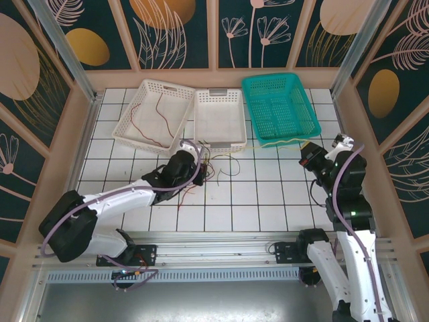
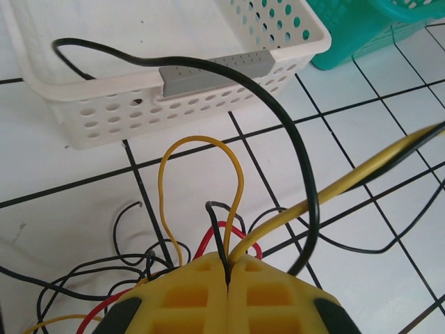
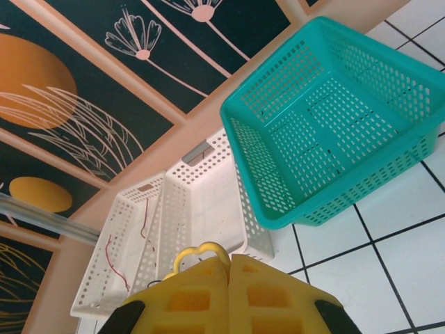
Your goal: Untangle the cables
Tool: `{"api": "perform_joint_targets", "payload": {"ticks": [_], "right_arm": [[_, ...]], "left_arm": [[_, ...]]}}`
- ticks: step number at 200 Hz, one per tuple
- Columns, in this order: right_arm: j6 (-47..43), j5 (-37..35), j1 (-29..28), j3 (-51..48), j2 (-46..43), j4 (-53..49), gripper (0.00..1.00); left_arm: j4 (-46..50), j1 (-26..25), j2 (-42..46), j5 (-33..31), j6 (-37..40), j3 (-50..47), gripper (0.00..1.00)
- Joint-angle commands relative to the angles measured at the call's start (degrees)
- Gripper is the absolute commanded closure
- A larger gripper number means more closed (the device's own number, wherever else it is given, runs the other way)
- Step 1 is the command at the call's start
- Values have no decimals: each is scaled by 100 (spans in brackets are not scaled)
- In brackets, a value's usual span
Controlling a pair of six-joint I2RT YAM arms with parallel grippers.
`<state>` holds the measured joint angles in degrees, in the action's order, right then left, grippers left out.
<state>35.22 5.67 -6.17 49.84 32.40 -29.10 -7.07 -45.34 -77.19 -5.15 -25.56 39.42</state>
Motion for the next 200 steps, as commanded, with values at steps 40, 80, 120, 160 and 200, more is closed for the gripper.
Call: {"api": "perform_joint_targets", "payload": {"ticks": [40, 80, 120, 160, 200], "right_arm": [[-320, -558, 15, 607, 221, -36, 100], [-455, 428, 19, 449, 491, 165, 100], [-387, 1355, 12, -259, 618, 511, 100], [-406, 1577, 11, -472, 343, 765, 100], [-415, 1604, 11, -383, 125, 923, 100]], "left_arm": [[509, 158, 309, -560, 34, -277, 93], [300, 264, 292, -421, -43, -294, 73], [49, 276, 317, -75, -74, -324, 88], [-196, 276, 105, 498, -160, -496, 57], [-165, 276, -504, 712, -190, -455, 50]]}}
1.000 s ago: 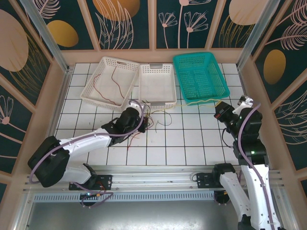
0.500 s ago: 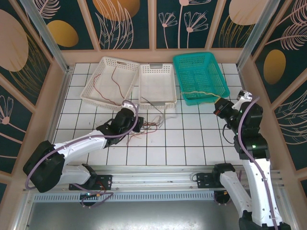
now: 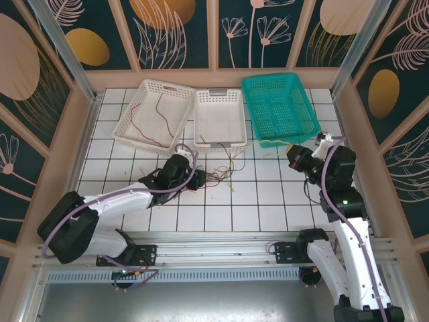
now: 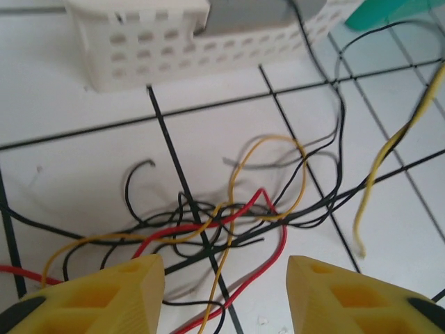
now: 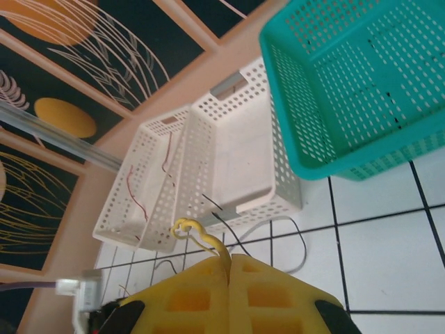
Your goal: Untangle the cables
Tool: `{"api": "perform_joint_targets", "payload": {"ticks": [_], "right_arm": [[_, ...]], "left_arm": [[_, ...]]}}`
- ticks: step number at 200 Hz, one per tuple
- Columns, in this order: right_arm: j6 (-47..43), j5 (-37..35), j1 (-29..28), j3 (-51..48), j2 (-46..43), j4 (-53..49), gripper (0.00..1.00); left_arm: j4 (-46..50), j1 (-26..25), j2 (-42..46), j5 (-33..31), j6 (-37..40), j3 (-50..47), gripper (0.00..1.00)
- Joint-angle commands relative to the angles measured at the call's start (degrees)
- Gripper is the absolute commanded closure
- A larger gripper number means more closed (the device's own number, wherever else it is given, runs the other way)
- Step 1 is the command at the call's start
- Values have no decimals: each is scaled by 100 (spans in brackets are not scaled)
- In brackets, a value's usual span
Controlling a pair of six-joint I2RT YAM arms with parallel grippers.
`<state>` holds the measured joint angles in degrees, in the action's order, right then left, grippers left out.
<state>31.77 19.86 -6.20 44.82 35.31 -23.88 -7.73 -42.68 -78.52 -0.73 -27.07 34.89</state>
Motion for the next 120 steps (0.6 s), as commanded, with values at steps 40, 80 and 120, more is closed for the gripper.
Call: {"api": "perform_joint_targets", "payload": {"ticks": [40, 80, 120], "right_arm": [[-125, 168, 17, 422, -208, 259, 100], [-227, 97, 17, 788, -282, 19, 100], [-346, -148, 13, 1141, -342, -291, 100]], "left_arm": [[-218, 18, -899, 188, -134, 137, 49], [-280, 12, -1558, 265, -203, 421, 57], [-353, 5, -1760, 130, -203, 362, 92]]}}
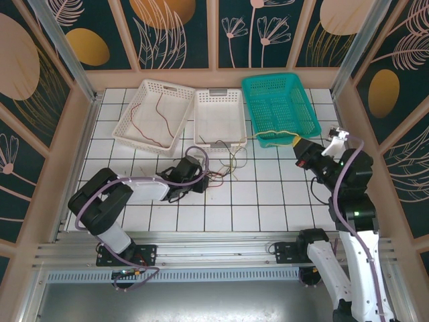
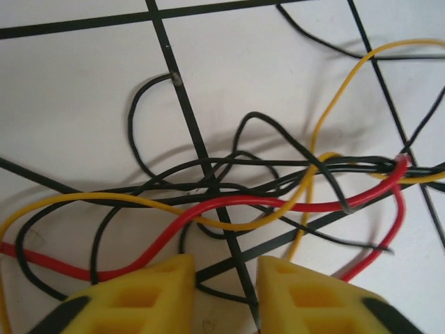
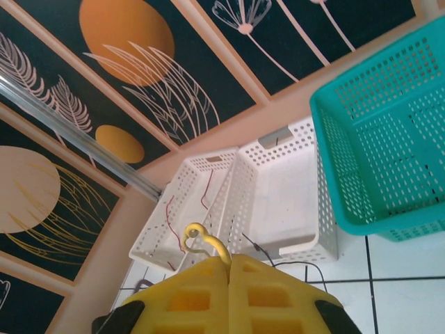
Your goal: Untangle the cables
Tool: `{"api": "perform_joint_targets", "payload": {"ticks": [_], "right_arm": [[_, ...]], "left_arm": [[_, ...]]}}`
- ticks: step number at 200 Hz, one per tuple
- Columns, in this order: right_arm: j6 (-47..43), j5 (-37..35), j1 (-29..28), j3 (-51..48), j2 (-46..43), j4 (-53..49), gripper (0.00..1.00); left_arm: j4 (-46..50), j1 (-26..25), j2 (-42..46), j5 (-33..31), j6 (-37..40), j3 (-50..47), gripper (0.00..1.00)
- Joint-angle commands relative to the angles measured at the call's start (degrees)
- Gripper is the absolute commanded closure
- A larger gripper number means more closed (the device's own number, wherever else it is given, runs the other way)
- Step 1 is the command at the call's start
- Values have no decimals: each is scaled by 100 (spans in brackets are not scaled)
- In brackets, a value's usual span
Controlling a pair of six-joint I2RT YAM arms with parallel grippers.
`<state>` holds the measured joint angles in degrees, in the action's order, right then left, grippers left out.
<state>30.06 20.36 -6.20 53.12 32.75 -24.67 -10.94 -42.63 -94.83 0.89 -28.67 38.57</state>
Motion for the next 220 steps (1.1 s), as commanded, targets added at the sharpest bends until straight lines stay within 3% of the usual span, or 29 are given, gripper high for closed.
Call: {"api": "perform_joint_targets", "payload": {"ticks": [1, 8, 31, 74, 118, 188, 220], "right_arm": [[-180, -203, 13, 316, -90, -222, 100], [-183, -284, 14, 359, -106, -276, 100], [-174, -709, 14, 564, -131, -504, 100], [-111, -2239, 13, 1162, -227, -1063, 100], [-26, -3298, -22, 1629, -410, -1064, 100], [-129, -2825, -34, 1998, -77, -939, 100], [-243, -1657, -40, 1981, 350, -573, 100]], "left_arm": [[-36, 10, -127, -34, -39, -6, 93], [-6, 11, -101, -96, -29, -21, 100], [87, 29, 115, -312, 1, -116, 100], [303, 286, 928, -511, -115, -429, 100], [771, 608, 1737, -753, -244, -483, 100], [907, 680, 2107, -523, -333, -335, 100], [1051, 684, 2292, -430, -327, -123, 100]]}}
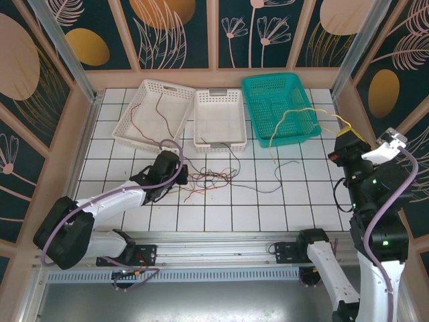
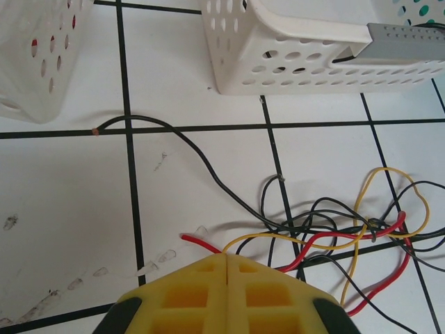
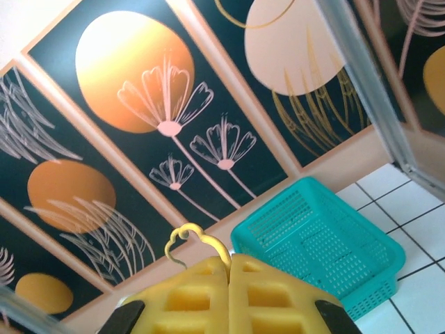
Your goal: Untangle the cables
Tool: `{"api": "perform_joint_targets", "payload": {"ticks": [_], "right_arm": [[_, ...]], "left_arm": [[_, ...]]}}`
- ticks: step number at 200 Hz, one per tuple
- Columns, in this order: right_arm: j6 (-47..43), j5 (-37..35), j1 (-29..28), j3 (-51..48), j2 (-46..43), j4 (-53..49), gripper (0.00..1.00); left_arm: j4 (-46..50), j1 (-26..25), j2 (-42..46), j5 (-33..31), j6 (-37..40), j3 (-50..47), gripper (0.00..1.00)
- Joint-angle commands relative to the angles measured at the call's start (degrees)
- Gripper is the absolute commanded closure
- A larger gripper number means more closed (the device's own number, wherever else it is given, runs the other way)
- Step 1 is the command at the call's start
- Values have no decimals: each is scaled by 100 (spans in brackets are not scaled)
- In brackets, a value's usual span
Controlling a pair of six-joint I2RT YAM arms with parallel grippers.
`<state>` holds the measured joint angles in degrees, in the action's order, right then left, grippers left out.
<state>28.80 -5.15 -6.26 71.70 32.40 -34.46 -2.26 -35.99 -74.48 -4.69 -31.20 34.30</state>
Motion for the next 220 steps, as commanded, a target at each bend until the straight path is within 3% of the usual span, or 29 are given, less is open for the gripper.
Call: {"api": "perform_joint_targets", "payload": {"ticks": [1, 23, 65, 122, 154, 220], "right_arm": [[-122, 911, -33, 124, 405, 405, 100], [-201, 597, -31, 98, 726, 535, 100], [-374, -615, -25, 144, 1537, 1182, 100], [-208, -1891, -26, 377, 2973, 1903, 100], [-239, -2122, -21, 541, 4187, 2105, 100], [-74, -1691, -49, 651, 6099, 2246, 100]], "left_arm": [[196, 20, 267, 122, -72, 317, 100], [477, 13, 455, 85, 64, 642, 98], [1049, 13, 729, -13, 290, 1189, 75], [745, 13, 1286, 370, -244, 655, 59], [650, 15, 1504, 417, -416, 383, 53], [512, 17, 1708, 328, -593, 86, 41]]}}
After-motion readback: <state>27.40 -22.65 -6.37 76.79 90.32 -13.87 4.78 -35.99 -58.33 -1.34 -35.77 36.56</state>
